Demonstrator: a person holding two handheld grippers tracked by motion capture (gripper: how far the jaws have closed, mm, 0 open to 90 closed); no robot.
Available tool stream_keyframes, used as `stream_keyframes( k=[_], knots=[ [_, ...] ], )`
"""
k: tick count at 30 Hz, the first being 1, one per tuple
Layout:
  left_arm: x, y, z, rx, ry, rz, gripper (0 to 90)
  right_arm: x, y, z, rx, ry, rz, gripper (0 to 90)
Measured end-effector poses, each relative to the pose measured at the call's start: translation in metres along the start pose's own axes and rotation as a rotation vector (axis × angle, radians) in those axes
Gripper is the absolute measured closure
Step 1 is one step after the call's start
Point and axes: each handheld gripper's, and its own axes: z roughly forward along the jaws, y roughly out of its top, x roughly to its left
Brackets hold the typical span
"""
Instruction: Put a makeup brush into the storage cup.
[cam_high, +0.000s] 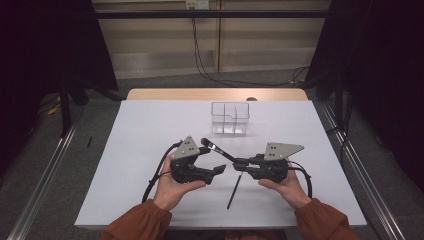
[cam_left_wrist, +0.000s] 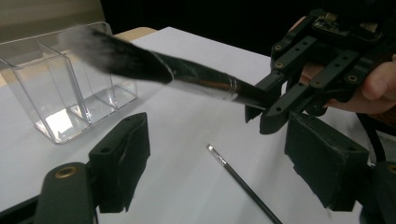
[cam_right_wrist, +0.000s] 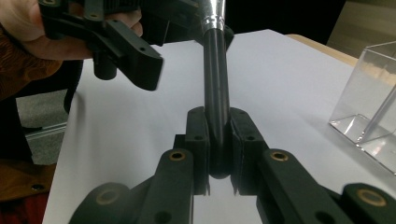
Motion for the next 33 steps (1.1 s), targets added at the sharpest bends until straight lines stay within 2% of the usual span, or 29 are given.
stream_keyframes(
  k=[3, 5, 9, 10, 14, 18, 20, 21, 27, 33],
  knots=[
    [0.0002, 0.0013, 0.0026, 0.001, -0.008, -0.017, 27.1, 0.0005, -0.0008, 0.0004, 0.0, 0.005, 0.0, 80.0],
    [-0.0011, 0.0023, 0.0032, 0.001, -0.011, -0.014, 32.0, 0.0005, -0.0015, -0.0001, -0.001, 0.001, 0.001, 80.0],
    [-0.0022, 0.0039, 0.0032, -0.037, -0.005, -0.035, 35.5, 0.0006, -0.0028, 0.0006, -0.002, 0.001, 0.004, 80.0],
    [-0.0013, 0.0046, 0.0025, -0.036, -0.016, -0.041, 36.0, 0.0008, -0.0031, 0.001, 0.0, 0.001, 0.004, 80.0],
    [-0.0002, 0.0056, 0.0016, -0.055, -0.014, -0.051, 41.0, 0.0017, -0.0039, 0.0023, 0.005, 0.004, 0.001, 80.0],
    [0.0021, 0.0064, 0.0027, -0.053, -0.023, -0.088, 47.6, 0.0019, -0.0049, 0.0035, 0.007, 0.008, 0.001, 80.0],
    [0.0034, 0.0064, 0.0035, -0.05, -0.024, -0.099, 53.8, 0.0019, -0.0057, 0.0043, 0.009, 0.012, 0.007, 80.0],
    [0.0037, 0.0062, 0.004, -0.054, -0.028, -0.114, 54.3, 0.0019, -0.0062, 0.0048, 0.007, 0.014, 0.011, 80.0],
    [0.0046, 0.0068, 0.0027, -0.063, -0.046, -0.144, 59.3, 0.0025, -0.0075, 0.0057, 0.001, 0.006, 0.013, 79.9],
    [0.0039, 0.0074, 0.0022, -0.064, -0.061, -0.159, 64.0, 0.0029, -0.0085, 0.0071, 0.01, 0.006, 0.024, 79.9]
  ],
)
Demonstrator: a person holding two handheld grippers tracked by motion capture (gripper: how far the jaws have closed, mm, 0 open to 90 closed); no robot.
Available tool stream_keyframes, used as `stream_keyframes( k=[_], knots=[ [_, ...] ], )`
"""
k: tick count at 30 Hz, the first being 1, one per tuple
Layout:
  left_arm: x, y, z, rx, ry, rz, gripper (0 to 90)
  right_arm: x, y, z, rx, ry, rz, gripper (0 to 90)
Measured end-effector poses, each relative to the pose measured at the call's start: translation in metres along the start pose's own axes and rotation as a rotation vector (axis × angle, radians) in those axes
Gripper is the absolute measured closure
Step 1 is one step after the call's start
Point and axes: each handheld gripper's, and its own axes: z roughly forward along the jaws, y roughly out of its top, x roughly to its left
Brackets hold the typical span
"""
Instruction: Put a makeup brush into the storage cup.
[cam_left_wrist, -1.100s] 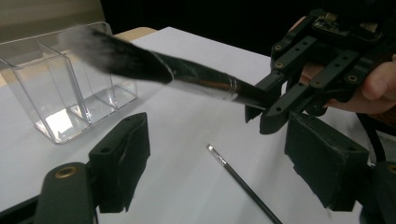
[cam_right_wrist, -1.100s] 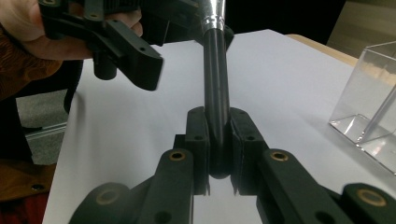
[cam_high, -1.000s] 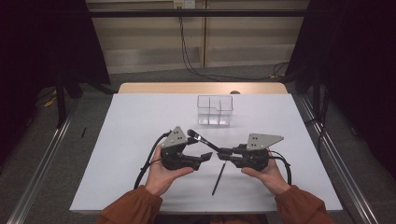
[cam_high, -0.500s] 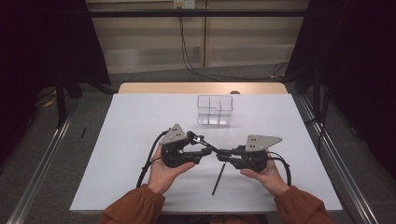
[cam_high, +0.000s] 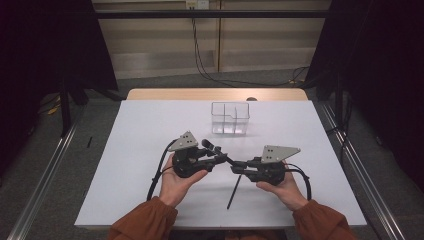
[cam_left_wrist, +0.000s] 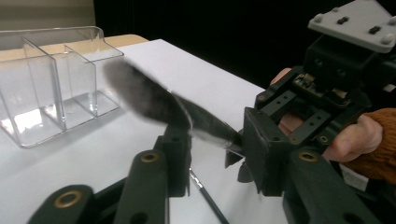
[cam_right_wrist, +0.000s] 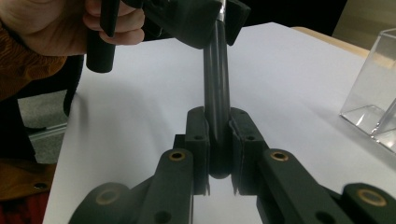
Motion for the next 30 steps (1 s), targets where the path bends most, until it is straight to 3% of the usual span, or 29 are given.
stream_keyframes(
  k=[10, 13, 18, 23, 30],
  knots=[
    [-0.0014, 0.0013, 0.0008, -0.008, -0.04, -0.022, 71.4, 0.0011, -0.0017, 0.0024, 0.031, -0.001, -0.026, 79.9],
    [-0.0053, 0.0035, 0.0013, 0.004, -0.057, -0.008, 74.6, 0.0026, -0.0034, 0.0065, 0.056, 0.017, -0.03, 79.8],
    [-0.0085, 0.0068, -0.0001, -0.001, -0.088, -0.014, 78.6, 0.0044, -0.0028, 0.0084, 0.051, 0.046, -0.016, 79.3],
    [-0.009, 0.0074, -0.0018, -0.005, -0.085, -0.008, 79.4, 0.0017, -0.0027, 0.0057, 0.029, 0.052, 0.014, 72.1],
    [-0.0088, 0.0083, -0.0017, 0.014, -0.086, 0.007, 79.4, 0.0001, -0.0038, 0.0075, 0.056, 0.076, 0.031, 63.0]
  ],
)
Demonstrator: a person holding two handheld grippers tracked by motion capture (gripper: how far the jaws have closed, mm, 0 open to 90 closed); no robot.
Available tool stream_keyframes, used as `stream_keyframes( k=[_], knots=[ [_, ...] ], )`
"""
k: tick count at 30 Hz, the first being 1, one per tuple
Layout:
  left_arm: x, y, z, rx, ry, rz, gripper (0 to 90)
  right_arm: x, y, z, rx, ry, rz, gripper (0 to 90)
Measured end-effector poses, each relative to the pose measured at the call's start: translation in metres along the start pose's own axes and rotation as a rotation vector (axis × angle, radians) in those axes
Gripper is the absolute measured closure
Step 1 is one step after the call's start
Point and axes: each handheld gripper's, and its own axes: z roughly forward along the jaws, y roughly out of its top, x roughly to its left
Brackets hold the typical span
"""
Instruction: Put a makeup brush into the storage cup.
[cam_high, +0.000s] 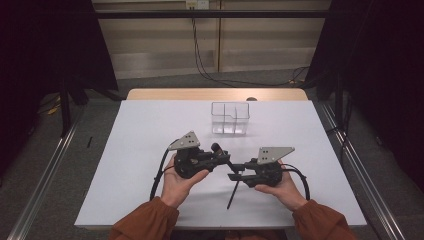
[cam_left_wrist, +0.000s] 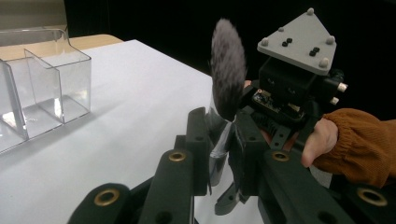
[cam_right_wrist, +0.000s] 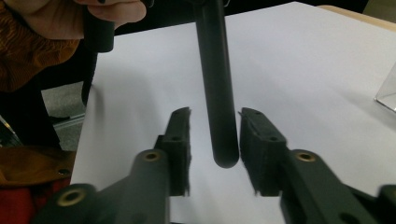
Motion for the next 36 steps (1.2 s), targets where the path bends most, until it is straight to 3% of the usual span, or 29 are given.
stream_keyframes(
  k=[7, 16, 23, 29, 36],
  knots=[
    [0.003, 0.005, -0.01, -0.018, 0.013, 0.0, 79.4, -0.002, 0.003, -0.009, 0.002, -0.008, 0.026, 48.7],
    [0.004, 0.015, -0.019, 0.006, 0.01, 0.028, 79.4, -0.006, 0.004, -0.019, -0.015, -0.031, 0.057, 23.6],
    [0.009, 0.02, -0.029, 0.009, 0.028, 0.027, 79.4, -0.007, 0.004, -0.022, -0.039, -0.044, 0.071, 7.6],
    [0.015, 0.025, -0.039, 0.017, 0.055, 0.04, 79.4, -0.007, 0.005, -0.025, -0.06, -0.015, 0.073, 2.8],
    [0.02, 0.033, -0.048, 0.029, 0.069, 0.056, 79.4, -0.008, 0.005, -0.025, -0.061, -0.024, 0.074, 2.7]
  ],
)
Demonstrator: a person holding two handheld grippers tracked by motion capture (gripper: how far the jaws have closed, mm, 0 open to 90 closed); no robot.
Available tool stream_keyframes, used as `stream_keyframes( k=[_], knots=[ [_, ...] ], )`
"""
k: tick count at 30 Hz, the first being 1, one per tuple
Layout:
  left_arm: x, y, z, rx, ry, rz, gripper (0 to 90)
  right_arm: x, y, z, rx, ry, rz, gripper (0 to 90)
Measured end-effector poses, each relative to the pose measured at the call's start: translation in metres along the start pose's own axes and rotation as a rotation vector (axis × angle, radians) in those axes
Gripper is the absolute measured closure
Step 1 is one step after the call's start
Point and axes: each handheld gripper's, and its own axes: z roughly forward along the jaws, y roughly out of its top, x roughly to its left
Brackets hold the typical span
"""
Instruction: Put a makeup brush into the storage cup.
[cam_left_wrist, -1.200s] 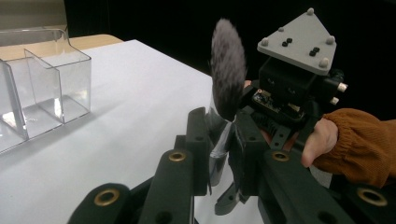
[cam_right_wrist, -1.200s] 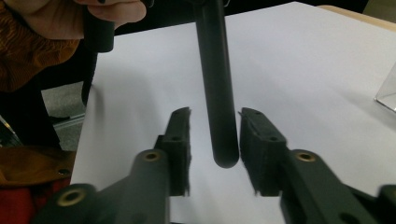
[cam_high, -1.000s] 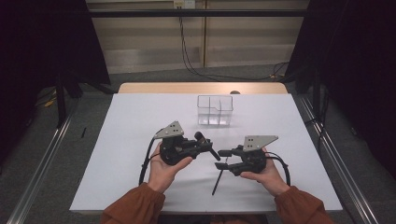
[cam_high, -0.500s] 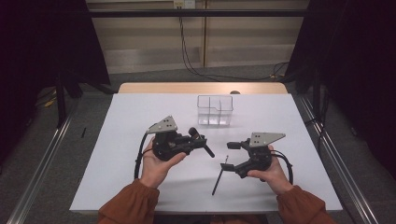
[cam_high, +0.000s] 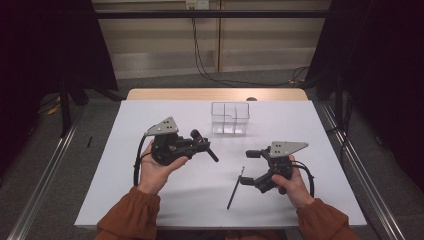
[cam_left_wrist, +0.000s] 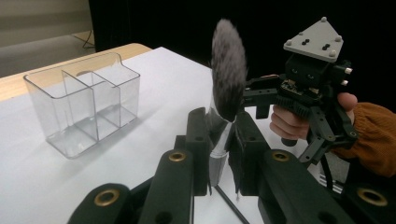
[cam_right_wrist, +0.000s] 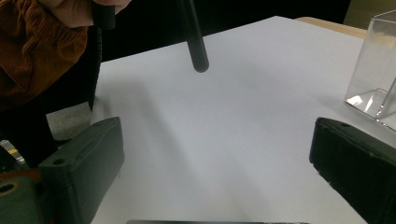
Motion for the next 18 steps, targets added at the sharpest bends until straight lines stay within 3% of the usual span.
stream_keyframes(
  k=[4, 7, 9, 16, 18],
  knots=[
    [0.004, 0.007, 0.004, 0.018, -0.004, 0.007, 79.4, 0.0, 0.0, 0.004, -0.004, -0.006, 0.007, 2.6],
    [0.005, 0.009, 0.008, 0.067, -0.017, -0.007, 79.2, 0.0, 0.0, 0.004, 0.005, -0.005, 0.008, 2.5],
    [0.004, 0.01, 0.009, 0.104, -0.003, -0.002, 79.2, 0.0, 0.0, 0.004, 0.012, 0.0, 0.013, 2.5],
    [0.005, 0.013, 0.005, 0.167, -0.019, -0.003, 79.2, 0.002, 0.0, 0.006, 0.019, -0.008, 0.01, 2.3],
    [0.004, 0.014, 0.004, 0.179, -0.005, -0.001, 79.2, 0.002, 0.0, 0.007, 0.024, -0.001, 0.014, 2.3]
  ],
)
